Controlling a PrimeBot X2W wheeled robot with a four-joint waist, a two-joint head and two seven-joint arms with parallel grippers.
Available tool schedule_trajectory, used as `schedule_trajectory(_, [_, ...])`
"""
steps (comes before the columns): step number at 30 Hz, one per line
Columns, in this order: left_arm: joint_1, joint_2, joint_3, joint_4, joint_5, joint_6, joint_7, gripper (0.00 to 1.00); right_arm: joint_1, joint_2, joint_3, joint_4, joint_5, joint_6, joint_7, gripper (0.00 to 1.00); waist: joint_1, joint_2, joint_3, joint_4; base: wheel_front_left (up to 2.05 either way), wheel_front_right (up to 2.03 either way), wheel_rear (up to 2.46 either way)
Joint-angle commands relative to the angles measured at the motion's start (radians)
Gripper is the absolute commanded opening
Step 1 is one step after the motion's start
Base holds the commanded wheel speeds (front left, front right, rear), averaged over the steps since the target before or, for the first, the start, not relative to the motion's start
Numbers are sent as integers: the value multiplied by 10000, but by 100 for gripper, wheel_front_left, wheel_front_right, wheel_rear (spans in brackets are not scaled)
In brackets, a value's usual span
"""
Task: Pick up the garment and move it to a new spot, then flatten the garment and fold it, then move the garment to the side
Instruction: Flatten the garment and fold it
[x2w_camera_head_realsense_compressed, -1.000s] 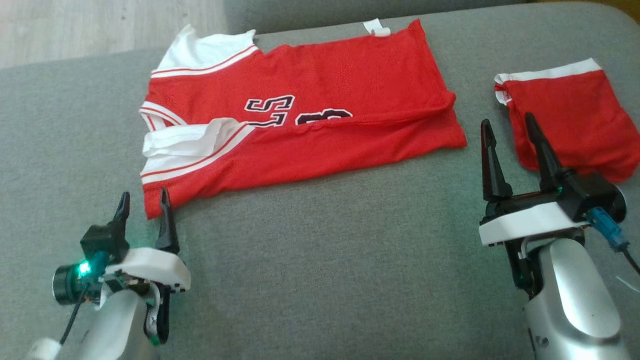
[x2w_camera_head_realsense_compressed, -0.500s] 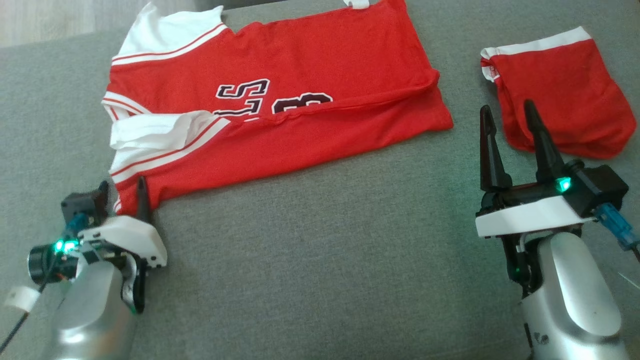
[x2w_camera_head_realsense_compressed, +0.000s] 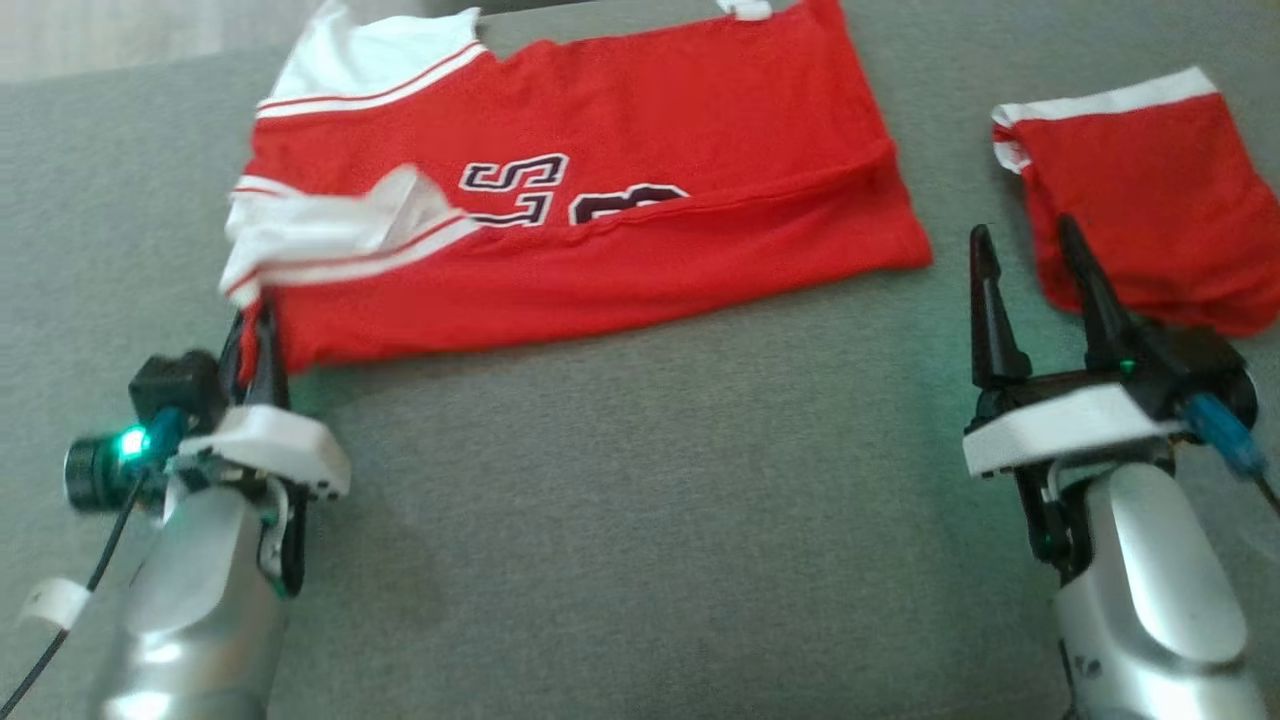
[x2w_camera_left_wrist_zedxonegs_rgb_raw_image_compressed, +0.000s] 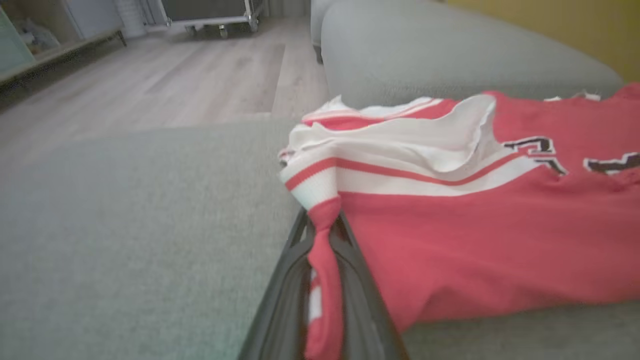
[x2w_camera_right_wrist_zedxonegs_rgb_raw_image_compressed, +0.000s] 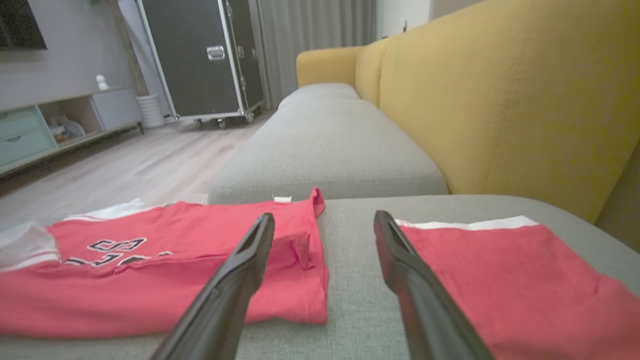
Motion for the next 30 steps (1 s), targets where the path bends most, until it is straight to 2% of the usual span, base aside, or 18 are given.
schedule_trajectory(1, [-490, 355, 182, -710, 218, -30, -214, 0, -691, 52, 98, 17, -249, -19, 421, 100, 0, -1, -48, 221, 0, 0, 0])
schedule_trajectory(8, [-360, 385, -125, -2517, 826, -16, -304, 0, -2207, 53, -760, 2035, -927, -19, 2331, 100, 0, -1, -10, 634, 0, 0, 0])
schedule_trajectory(13, [-248, 277, -398, -3133, 1048, -97, -307, 0, -3182, 53, -1308, 3754, -1181, -19, 3430, 100, 0, -1, 130, 979, 0, 0, 0])
schedule_trajectory(19, [-252, 150, -639, -3258, 1149, -183, -308, 0, -3909, 53, -1531, 5368, -1828, -19, 4084, 100, 0, -1, 305, 1311, 0, 0, 0])
schedule_trajectory(22, [-250, 136, -683, -3215, 1159, -209, -309, 0, -4045, 45, -1527, 5756, -2289, -19, 4174, 100, 0, -1, 311, 1367, 0, 0, 0])
schedule_trajectory(23, [-255, 131, -697, -3197, 1164, -218, -309, 0, -4105, 34, -1549, 5912, -2490, -19, 4203, 83, 0, -1, 321, 1388, 0, 0, 0])
schedule_trajectory(24, [-263, 127, -714, -3167, 1170, -225, -309, 0, -4170, 22, -1589, 6053, -2659, -19, 4211, 30, 0, -1, 327, 1406, 0, 0, 0])
schedule_trajectory(25, [-272, 123, -730, -3131, 1176, -232, -309, 0, -4231, 6, -1599, 6166, -2819, -19, 4185, 0, 0, -1, 321, 1417, 0, 0, 0])
schedule_trajectory(30, [-183, 201, -794, -2756, 1170, -306, -309, 0, -4429, -27, -1777, 6545, -3174, -19, 3872, 0, 0, -1, 69, 1300, 0, 0, 0])
